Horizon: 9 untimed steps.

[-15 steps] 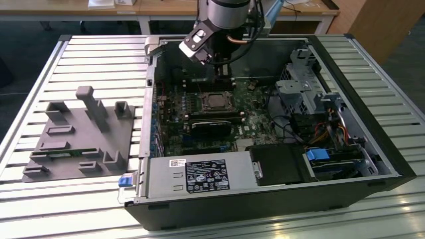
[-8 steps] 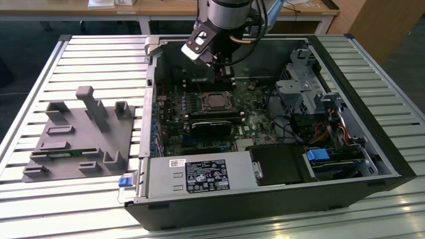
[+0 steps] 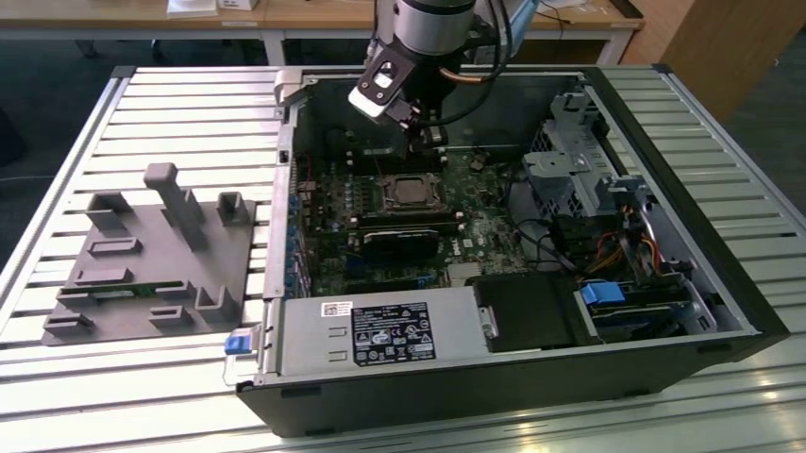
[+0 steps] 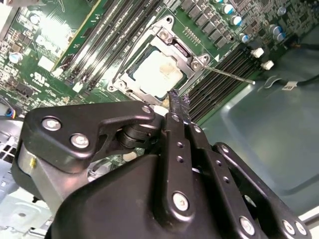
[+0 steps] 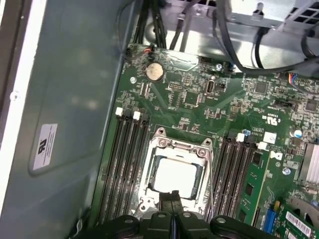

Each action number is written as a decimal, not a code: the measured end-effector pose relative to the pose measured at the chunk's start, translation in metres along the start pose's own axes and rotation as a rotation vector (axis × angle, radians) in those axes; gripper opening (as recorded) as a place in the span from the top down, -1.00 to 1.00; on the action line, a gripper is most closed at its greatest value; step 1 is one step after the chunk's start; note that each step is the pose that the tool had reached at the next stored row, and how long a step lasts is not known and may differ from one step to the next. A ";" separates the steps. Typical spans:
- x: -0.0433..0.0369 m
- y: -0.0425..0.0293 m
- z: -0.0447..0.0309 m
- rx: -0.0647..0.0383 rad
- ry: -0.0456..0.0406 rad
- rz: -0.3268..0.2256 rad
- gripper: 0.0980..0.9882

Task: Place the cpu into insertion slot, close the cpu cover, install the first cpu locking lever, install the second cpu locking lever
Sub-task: 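Install the first cpu locking lever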

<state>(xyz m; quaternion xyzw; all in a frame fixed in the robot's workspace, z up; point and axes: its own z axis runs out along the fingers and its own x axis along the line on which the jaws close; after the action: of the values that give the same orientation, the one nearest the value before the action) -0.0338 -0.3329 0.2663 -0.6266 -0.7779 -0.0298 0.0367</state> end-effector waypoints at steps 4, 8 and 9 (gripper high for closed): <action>0.0000 0.0000 0.0000 0.003 0.0000 -0.031 0.98; 0.0000 -0.0001 0.0000 0.005 0.0000 -0.056 0.98; 0.0000 -0.0001 0.0000 0.006 0.0000 -0.059 0.98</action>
<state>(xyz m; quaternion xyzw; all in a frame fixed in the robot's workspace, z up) -0.0339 -0.3329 0.2663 -0.6034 -0.7960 -0.0286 0.0376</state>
